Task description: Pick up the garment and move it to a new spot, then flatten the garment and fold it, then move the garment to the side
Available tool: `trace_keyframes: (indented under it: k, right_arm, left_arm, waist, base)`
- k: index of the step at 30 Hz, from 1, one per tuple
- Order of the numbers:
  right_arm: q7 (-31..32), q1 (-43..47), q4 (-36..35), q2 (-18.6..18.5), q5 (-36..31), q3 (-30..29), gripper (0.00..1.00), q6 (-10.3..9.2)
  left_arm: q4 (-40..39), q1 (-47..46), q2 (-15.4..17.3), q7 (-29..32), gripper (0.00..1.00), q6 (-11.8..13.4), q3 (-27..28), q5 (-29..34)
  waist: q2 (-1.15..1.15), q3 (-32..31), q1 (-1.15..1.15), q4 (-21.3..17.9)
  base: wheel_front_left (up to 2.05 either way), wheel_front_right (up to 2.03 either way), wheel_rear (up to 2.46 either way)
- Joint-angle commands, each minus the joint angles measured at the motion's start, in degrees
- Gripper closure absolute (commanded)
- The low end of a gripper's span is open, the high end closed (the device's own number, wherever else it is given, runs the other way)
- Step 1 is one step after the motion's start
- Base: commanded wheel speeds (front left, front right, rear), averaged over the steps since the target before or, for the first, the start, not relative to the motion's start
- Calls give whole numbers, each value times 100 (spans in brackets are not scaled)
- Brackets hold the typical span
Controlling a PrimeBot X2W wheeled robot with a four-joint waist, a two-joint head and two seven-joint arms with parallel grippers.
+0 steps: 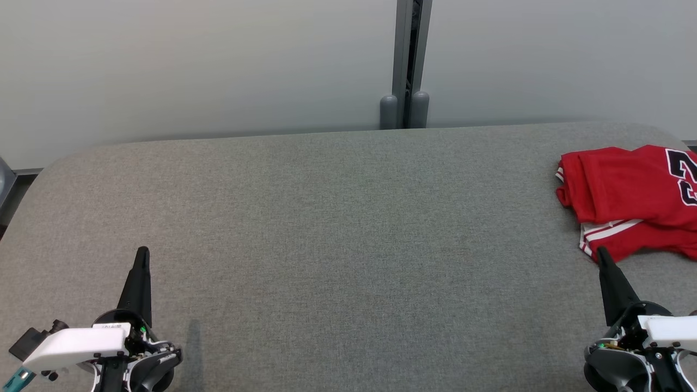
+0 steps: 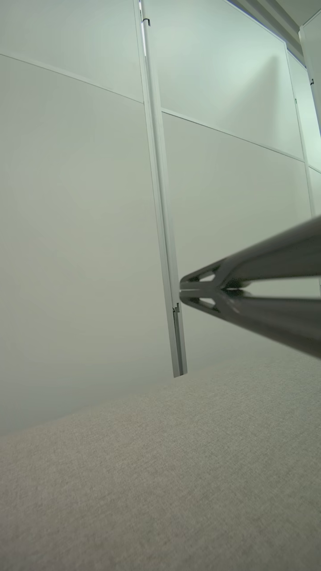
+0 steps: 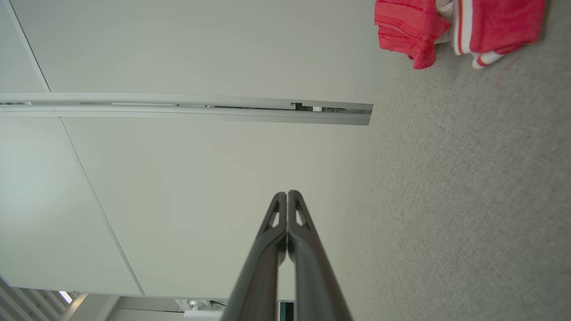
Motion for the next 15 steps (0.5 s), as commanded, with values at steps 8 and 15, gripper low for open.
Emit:
trace_keyframes:
  k: [8,15]
  right_arm:
    - [33,-59,-14,-16,69,-10,100,1]
    - [32,-53,-14,-16,69,-10,100,2]
  left_arm:
    - [5,-91,32,23,100,-34,27,-48]
    - [4,-90,32,23,100,-33,26,-48]
  waist:
    - [0,1,0,-1]
    - [0,1,0,-1]
  base:
    - [0,0,0]
    - [0,0,0]
